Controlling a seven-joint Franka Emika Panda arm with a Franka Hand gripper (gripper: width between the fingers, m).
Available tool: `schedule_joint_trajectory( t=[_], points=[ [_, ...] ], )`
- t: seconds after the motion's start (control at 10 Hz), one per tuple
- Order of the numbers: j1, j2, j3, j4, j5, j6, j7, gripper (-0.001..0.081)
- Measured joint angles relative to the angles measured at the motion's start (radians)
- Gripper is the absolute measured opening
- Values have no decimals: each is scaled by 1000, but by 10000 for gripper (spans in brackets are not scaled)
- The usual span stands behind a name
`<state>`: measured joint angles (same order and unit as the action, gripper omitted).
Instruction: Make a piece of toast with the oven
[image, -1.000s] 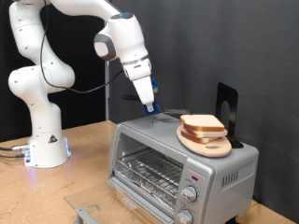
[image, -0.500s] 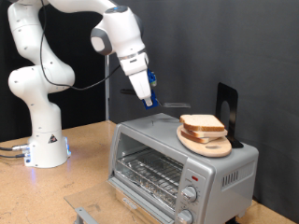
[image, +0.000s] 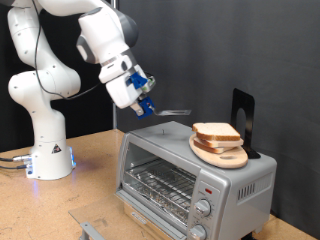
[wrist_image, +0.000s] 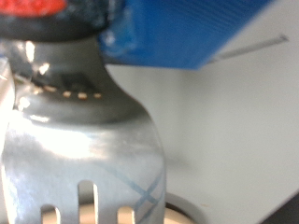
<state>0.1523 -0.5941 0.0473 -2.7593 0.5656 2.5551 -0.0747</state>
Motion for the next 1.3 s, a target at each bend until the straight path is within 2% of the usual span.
schedule_joint_trajectory(
  t=[0.3,0.5,0.7,0.8,1.0,1.3],
  points=[
    [-60,-37,-77,-17,-9,-43,-72,451],
    [-96,-71,-138,-13,-70,-181,-140,451],
    [-95,-61,-126,-12,-65,-175,-128,451],
    [-95,-48,-125,0,-71,-210,-127,451],
    [-95,5,-120,50,-91,-247,-111,450],
    [-95,116,-88,141,-122,-255,-83,448]
  ],
)
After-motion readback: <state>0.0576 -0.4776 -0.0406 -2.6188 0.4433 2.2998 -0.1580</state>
